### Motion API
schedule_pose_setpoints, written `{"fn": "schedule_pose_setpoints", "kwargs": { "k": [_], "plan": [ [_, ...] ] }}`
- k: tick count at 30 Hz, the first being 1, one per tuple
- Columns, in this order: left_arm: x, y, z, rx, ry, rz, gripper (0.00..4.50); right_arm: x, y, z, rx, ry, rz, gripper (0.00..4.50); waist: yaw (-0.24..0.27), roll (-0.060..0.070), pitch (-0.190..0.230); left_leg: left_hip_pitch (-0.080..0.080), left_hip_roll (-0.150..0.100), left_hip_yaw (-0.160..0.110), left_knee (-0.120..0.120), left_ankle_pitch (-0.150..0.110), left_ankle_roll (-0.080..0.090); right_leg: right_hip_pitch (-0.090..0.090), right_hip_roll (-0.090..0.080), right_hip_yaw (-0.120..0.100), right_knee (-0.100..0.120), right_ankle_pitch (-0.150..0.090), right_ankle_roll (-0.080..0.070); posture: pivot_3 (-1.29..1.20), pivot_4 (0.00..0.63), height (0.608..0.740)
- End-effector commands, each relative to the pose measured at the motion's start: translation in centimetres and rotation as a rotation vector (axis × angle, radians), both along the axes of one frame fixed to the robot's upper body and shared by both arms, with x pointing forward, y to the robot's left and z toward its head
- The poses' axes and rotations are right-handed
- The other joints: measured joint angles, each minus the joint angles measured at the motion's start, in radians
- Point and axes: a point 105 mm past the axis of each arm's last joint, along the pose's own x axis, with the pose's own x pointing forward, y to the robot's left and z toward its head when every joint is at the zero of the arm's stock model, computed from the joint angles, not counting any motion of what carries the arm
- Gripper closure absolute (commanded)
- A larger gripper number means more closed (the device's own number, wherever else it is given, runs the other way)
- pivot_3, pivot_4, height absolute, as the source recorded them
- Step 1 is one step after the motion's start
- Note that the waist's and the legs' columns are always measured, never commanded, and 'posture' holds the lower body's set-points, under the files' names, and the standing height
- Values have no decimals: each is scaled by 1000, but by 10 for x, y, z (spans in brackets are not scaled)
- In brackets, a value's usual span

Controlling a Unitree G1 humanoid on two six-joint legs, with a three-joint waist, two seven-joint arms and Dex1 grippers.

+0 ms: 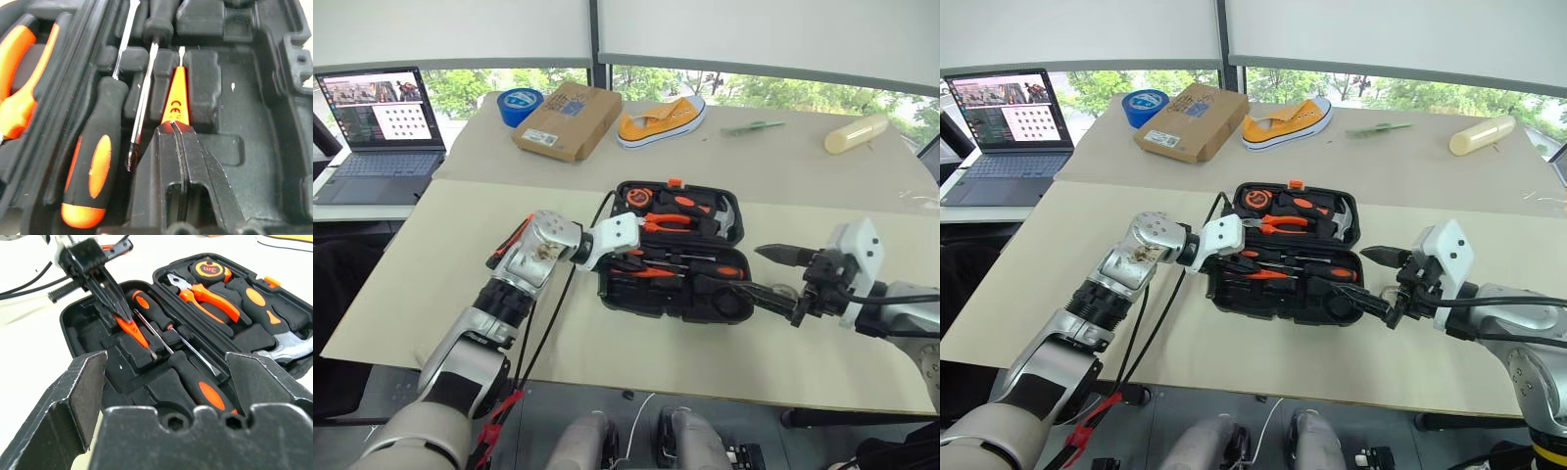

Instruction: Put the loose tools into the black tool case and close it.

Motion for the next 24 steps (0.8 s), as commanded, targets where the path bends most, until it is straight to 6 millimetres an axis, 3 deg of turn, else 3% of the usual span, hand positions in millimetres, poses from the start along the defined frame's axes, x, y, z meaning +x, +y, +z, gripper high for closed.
{"fn": "schedule_pose_setpoints", "kwargs": {
  "k": [1,5,10,13,14,16,20,23,24],
  "plan": [
    [0,8,-24,74,31,21,4475,0,2,9,8,-49,5,0,0,0,-1,0,0,0,0,0,0,0,0,0,0,0,0,0,150,731],
    [-1,11,-22,61,36,21,4475,1,2,8,10,-45,3,0,-1,0,-2,1,0,0,0,0,0,1,0,0,1,0,0,0,150,731],
    [5,26,9,-27,12,88,4475,2,3,9,10,-48,14,0,-4,-1,-3,1,0,0,0,0,0,0,0,1,2,0,0,0,150,731],
    [2,51,55,-187,28,181,3817,4,5,14,8,-64,34,0,-12,-1,-2,0,0,0,0,0,0,-2,0,2,4,0,0,0,150,731],
    [-1,56,64,-219,34,197,3425,4,5,16,9,-68,38,0,-16,-2,-2,-1,1,0,0,0,0,-3,0,2,4,0,0,0,150,731],
    [-12,85,79,-268,28,299,2671,5,9,20,24,-70,72,0,-22,-1,-2,-1,1,0,0,0,0,-4,0,2,5,0,0,0,150,731],
    [-32,158,73,-280,10,635,1196,2,27,26,46,-58,197,0,-38,-1,-2,2,1,0,-1,0,0,-3,1,3,4,0,0,0,150,731],
    [-48,194,62,-273,15,813,61,1,35,28,39,-55,258,0,-33,-1,-2,3,2,0,-2,0,-1,-2,2,3,4,0,0,0,150,731],
    [-55,210,55,-260,19,886,24,2,37,29,37,-56,278,0,-28,-1,-2,3,2,0,-2,0,-1,-2,2,3,4,0,0,0,150,731]
  ]
}}
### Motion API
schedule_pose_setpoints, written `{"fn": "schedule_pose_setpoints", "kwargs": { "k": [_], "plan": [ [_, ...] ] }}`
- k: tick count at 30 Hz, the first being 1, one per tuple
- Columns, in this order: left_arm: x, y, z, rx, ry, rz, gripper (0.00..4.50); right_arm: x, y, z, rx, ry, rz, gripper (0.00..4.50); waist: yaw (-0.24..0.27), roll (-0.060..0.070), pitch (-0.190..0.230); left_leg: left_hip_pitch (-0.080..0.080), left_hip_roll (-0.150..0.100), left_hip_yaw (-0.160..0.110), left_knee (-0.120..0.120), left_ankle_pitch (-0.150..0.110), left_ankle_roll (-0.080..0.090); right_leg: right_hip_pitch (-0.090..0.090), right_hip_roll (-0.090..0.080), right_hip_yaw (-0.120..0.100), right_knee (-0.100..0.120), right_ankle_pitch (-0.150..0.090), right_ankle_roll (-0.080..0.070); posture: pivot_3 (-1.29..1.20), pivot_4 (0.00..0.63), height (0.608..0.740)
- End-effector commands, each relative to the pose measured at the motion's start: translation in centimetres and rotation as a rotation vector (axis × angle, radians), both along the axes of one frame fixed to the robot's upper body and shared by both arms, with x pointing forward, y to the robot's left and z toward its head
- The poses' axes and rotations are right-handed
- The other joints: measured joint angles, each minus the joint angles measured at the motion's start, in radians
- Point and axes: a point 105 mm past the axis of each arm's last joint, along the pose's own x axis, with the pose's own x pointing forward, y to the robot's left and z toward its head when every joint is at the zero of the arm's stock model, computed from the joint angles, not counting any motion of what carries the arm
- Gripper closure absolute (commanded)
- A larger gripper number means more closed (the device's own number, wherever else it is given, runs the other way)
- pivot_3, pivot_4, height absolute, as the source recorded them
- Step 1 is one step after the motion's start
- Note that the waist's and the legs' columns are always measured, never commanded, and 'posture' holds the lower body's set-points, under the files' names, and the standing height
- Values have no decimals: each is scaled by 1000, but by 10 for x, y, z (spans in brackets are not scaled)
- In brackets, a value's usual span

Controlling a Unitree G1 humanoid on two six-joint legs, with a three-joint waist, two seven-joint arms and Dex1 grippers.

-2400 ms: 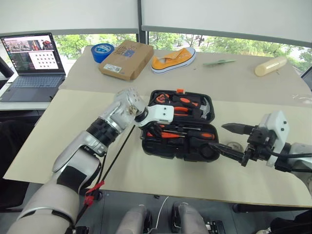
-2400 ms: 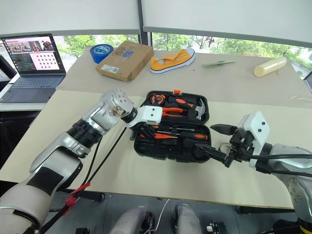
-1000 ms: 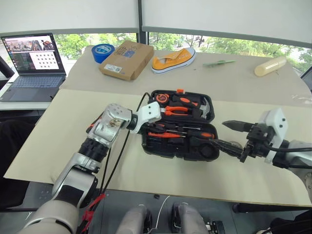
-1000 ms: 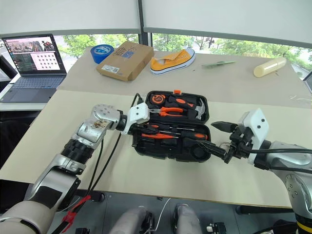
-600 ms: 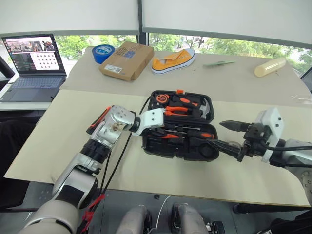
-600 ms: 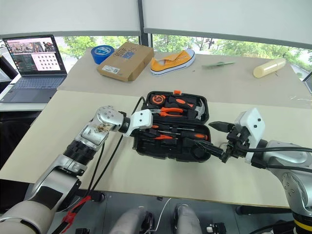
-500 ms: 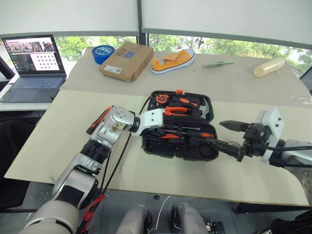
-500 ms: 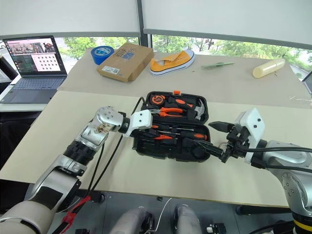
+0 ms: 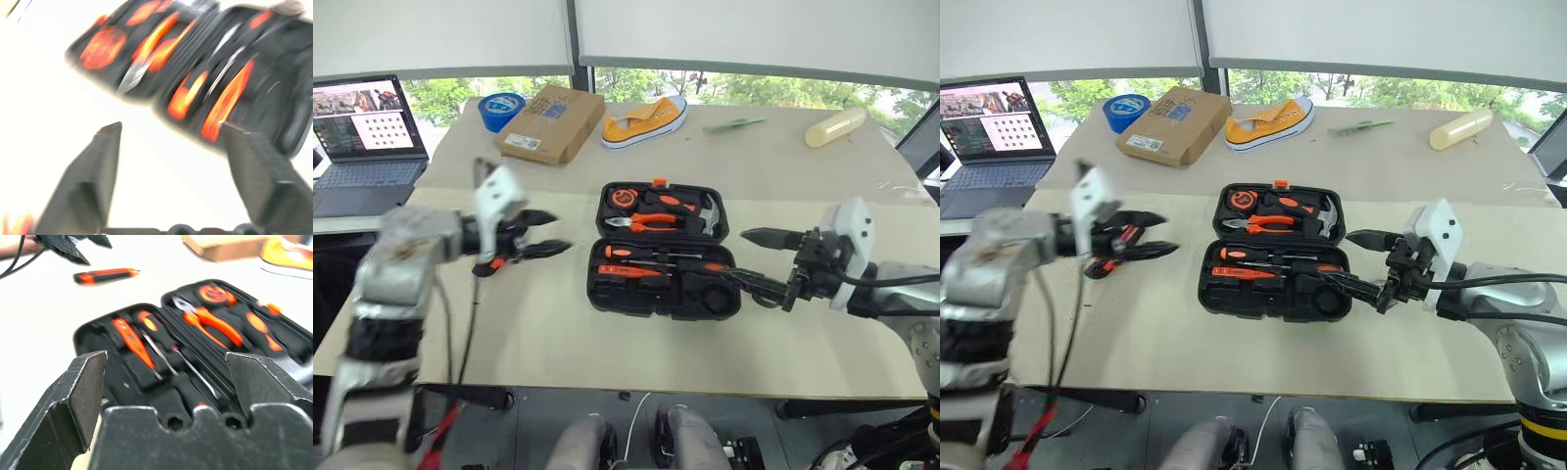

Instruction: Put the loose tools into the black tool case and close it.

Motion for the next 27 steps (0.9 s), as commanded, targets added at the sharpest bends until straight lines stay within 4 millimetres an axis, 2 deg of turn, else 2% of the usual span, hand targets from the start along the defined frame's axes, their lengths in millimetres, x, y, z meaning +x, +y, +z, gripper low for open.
{"fn": "schedule_pose_setpoints", "kwargs": {
  "k": [1,5,7,11,17,21,27],
  "plan": [
    [-21,47,3,29,-31,216,24,-2,13,12,-4,-37,99,0,7,0,0,-1,0,0,1,0,0,0,0,0,0,0,0,0,150,731],
    [-33,85,-11,56,-4,382,24,1,19,15,-5,-39,141,0,19,-1,0,-1,-1,-2,1,-1,-2,0,-1,0,-1,0,0,0,150,731],
    [-31,98,-16,67,-7,436,24,4,21,15,-8,-38,156,0,22,-1,0,-1,-2,-2,1,-3,-5,1,-1,0,-1,0,0,0,150,731],
    [-5,84,-15,49,-29,377,24,6,26,15,-9,-30,176,0,31,-1,0,-1,-2,-2,1,-4,-8,1,-1,0,-1,0,0,0,150,731],
    [32,67,-25,115,17,315,24,6,31,15,-7,-24,197,0,28,-1,0,-1,-4,-2,1,-3,-6,0,-2,-1,0,0,0,0,150,731],
    [47,53,-31,160,53,293,24,6,34,14,-4,-26,199,0,16,-1,0,-1,-4,-2,0,0,-1,-1,-1,-1,1,0,0,0,150,731],
    [55,48,-46,226,107,306,24,5,36,12,-7,-24,195,0,6,-1,0,-1,-4,-2,0,0,-1,-1,-1,-1,1,0,0,0,150,731]
  ]
}}
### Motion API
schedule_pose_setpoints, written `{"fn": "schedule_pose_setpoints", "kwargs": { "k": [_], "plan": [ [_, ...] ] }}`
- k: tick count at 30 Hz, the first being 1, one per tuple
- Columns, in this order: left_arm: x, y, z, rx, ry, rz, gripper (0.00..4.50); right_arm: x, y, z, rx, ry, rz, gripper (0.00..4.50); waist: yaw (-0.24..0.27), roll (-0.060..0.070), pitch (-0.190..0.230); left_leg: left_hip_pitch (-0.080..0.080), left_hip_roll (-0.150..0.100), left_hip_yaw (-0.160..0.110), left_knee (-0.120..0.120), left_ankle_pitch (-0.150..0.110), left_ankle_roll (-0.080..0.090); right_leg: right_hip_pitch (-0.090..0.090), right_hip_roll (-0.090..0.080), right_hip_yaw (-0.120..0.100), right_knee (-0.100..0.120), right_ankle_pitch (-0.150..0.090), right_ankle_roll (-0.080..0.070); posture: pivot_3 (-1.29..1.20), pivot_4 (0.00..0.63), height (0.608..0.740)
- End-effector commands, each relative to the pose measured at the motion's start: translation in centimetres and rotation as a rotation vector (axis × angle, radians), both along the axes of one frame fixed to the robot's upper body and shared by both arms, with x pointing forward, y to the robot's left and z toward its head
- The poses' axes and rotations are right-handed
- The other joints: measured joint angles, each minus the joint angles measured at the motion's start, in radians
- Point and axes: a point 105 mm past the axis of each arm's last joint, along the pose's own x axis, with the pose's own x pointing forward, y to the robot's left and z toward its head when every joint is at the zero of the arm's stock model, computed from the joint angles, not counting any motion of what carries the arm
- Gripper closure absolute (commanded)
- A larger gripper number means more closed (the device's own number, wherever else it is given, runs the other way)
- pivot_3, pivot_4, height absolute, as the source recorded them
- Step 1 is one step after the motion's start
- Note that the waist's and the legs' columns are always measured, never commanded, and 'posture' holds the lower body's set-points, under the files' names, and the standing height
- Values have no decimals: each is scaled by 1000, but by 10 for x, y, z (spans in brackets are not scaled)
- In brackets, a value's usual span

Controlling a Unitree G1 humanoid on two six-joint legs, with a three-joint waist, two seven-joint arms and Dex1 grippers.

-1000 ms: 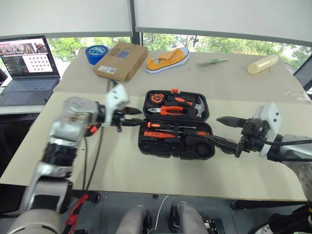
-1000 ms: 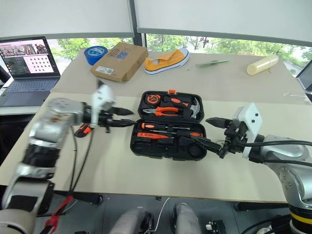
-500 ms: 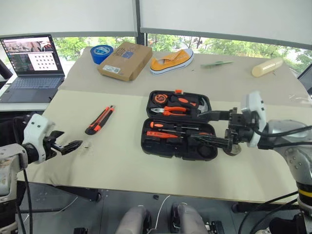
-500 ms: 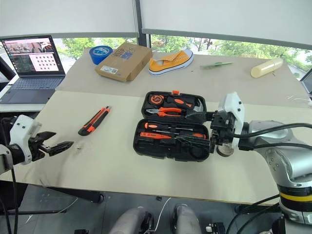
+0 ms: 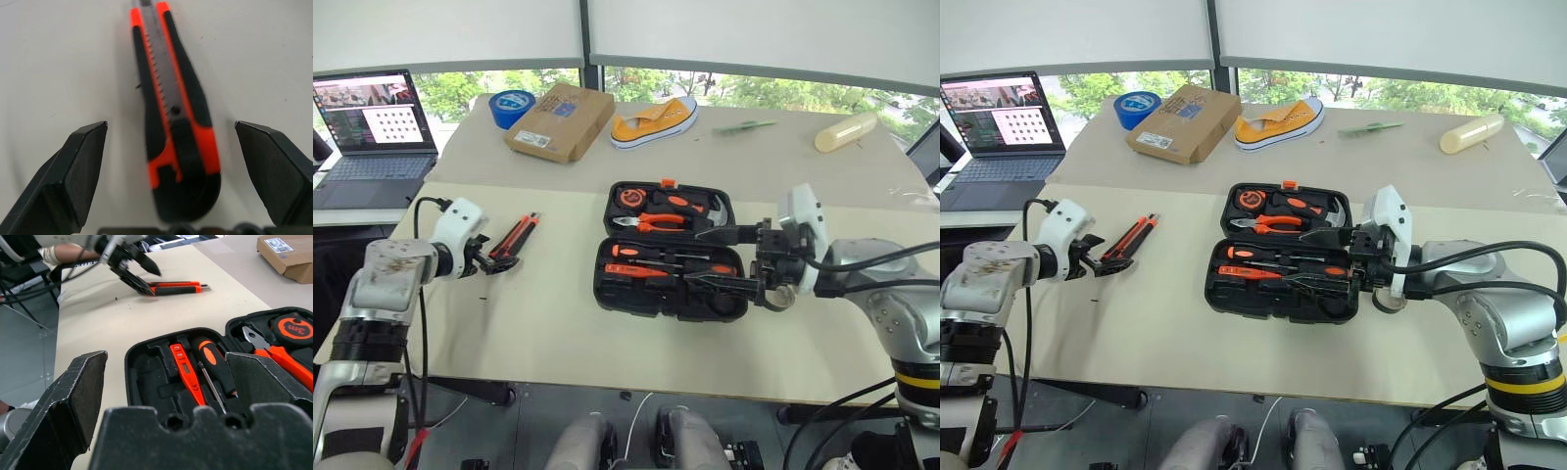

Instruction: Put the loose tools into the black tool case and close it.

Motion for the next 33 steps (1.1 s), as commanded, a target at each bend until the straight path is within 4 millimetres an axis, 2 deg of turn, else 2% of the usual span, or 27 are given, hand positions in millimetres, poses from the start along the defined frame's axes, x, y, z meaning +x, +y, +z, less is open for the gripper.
{"fn": "schedule_pose_setpoints", "kwargs": {
  "k": [1,3,4,5,9,11,14,16,17,20,22,25,29,31,32,33],
  "plan": [
    [5,4,-1,47,9,34,24,-5,2,10,-4,-52,16,0,0,0,0,0,0,0,0,0,0,0,0,0,0,0,0,0,150,731],
    [4,5,-4,29,19,50,24,-6,1,10,-10,-58,10,0,0,0,0,0,0,0,0,0,0,0,0,0,0,0,0,0,150,731],
    [4,6,-4,21,18,59,545,-6,1,9,-12,-62,7,0,0,0,0,1,0,0,0,0,0,0,0,0,0,0,0,0,150,731],
    [4,8,-5,13,22,68,730,-5,0,9,-17,-71,2,0,0,0,0,1,0,0,0,0,0,1,0,0,0,0,0,0,150,731],
    [2,12,-5,-15,27,80,2296,-2,-2,11,-12,-93,-31,0,0,0,0,1,0,0,0,0,0,0,0,1,0,0,0,0,150,731],
    [2,14,-2,-27,15,79,2748,0,-4,12,-6,-101,-51,0,-1,0,0,1,1,0,0,0,0,0,0,1,1,0,0,0,150,731],
    [7,11,14,-37,-45,46,2748,0,-7,12,-10,-108,-67,0,-1,0,0,1,1,0,0,0,0,0,0,0,1,0,0,0,150,731],
    [8,-5,35,-52,-126,-69,2748,-2,-9,11,-16,-108,-73,0,-1,0,0,1,1,0,0,0,0,0,0,0,1,0,0,0,150,731],
    [6,-15,44,-66,-155,-134,2748,-3,-10,10,-17,-107,-76,0,0,0,0,0,1,0,0,0,0,0,0,0,0,0,0,0,150,731],
    [-10,-61,79,-84,-230,-420,2748,-4,-15,12,-5,-107,-110,0,4,-1,0,-1,0,0,1,0,-1,-1,-1,0,0,0,0,0,150,731],
    [-21,-87,89,-40,-251,-583,2748,-3,-19,13,3,-107,-138,0,10,-1,1,-1,0,0,2,0,-1,0,-2,-1,-1,0,0,0,150,731],
    [-39,-122,90,-1,-219,-805,2748,-4,-26,12,12,-89,-183,0,8,-1,1,-1,-2,0,2,-1,-3,2,-3,-1,-1,0,0,0,150,731],
    [-54,-139,81,49,-160,-957,2748,-6,-29,11,23,-71,-211,0,-2,0,0,1,0,2,1,0,-2,0,-1,0,0,0,0,0,150,731],
    [-65,-149,66,114,-104,-1087,2748,-12,-31,10,2,-97,-223,0,6,-3,-1,2,9,31,-4,-3,-6,-12,3,3,4,2,-6,0,150,731],
    [-68,-153,58,146,-74,-1142,2748,-17,-32,8,-7,-98,-227,0,6,-3,-1,6,20,67,-15,-4,-10,-23,-1,6,6,5,-14,0,150,731],
    [-67,-154,50,178,-52,-1172,2748,-22,-34,6,-13,-93,-232,0,2,-1,-2,7,25,80,-17,-5,-11,-21,-3,7,4,5,-14,0,150,731]
  ]
}}
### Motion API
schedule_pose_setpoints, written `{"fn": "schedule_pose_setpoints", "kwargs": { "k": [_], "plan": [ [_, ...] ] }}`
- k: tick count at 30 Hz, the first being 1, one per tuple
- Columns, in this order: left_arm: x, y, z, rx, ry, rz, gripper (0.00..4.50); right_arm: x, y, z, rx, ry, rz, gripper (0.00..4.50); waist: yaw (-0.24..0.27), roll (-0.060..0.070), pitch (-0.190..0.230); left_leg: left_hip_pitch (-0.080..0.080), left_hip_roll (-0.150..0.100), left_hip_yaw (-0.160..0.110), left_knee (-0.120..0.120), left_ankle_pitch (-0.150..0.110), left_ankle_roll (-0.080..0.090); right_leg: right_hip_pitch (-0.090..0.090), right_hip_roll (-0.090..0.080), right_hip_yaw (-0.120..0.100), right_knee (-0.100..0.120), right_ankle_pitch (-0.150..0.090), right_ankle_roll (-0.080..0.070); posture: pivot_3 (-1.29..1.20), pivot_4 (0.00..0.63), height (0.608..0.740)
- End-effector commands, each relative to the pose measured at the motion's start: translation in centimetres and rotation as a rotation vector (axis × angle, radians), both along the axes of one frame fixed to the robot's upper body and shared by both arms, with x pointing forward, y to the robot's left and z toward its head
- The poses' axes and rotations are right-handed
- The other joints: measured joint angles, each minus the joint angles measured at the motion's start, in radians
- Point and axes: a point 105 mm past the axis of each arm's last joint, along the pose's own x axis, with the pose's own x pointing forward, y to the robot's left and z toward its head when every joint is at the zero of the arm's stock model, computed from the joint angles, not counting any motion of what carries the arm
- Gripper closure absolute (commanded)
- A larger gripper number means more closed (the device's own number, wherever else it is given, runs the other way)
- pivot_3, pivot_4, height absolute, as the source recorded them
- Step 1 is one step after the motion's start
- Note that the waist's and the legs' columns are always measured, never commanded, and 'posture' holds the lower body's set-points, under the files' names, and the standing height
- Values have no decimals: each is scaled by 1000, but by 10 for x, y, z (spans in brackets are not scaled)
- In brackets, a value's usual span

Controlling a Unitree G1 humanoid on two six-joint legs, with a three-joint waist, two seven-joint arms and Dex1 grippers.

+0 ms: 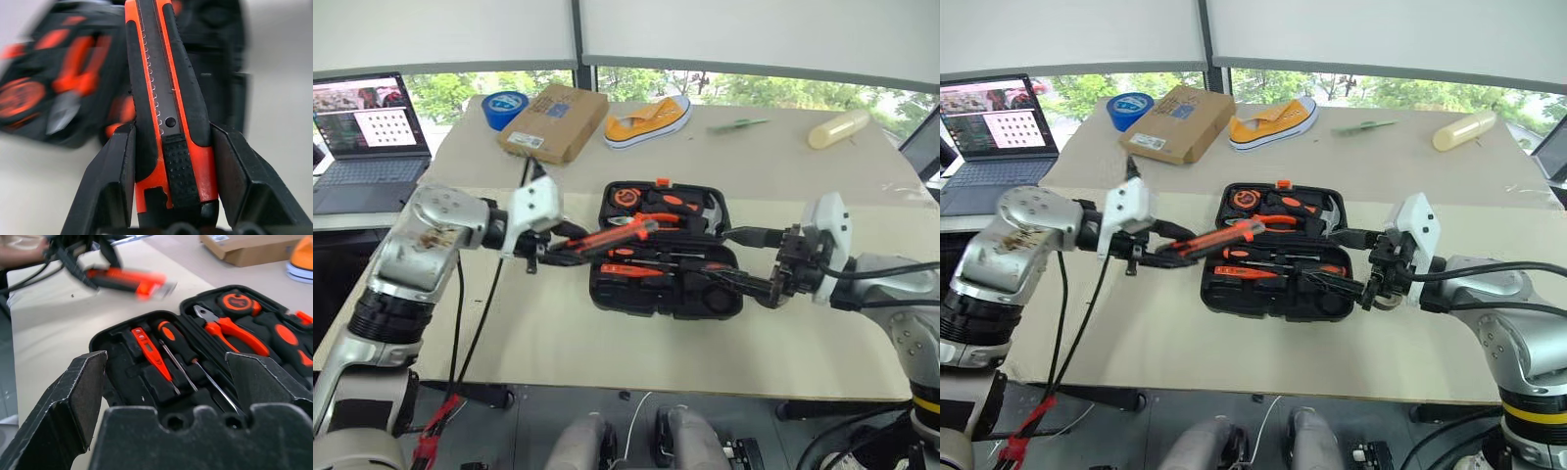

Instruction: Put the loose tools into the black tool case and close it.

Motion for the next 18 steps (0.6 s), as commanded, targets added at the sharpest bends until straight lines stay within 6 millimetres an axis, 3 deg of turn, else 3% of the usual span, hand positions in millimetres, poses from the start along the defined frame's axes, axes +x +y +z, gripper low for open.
{"fn": "schedule_pose_setpoints", "kwargs": {
  "k": [1,8,13,18],
  "plan": [
    [-8,-11,-15,134,-29,-165,2748,-16,-6,7,-36,-48,-20,0,-7,1,-1,1,2,-3,3,0,-3,4,-2,0,0,-1,-1,0,150,731],
    [5,-28,-32,210,-50,-225,2748,-29,-25,-1,-67,-22,-84,0,-6,1,-1,-1,9,-3,7,4,5,5,4,-8,1,-1,-5,0,150,731],
    [19,-39,-35,200,-45,-151,2748,-32,-26,-5,-62,-15,-97,0,-3,0,-1,-6,9,-5,10,4,10,4,4,-9,1,-1,-4,0,150,731],
    [17,-52,-39,192,9,-132,2748,-30,-27,-7,-56,-12,-107,0,-3,0,-1,-7,9,-7,12,4,11,4,4,-10,1,-1,-3,0,150,731]
  ]
}}
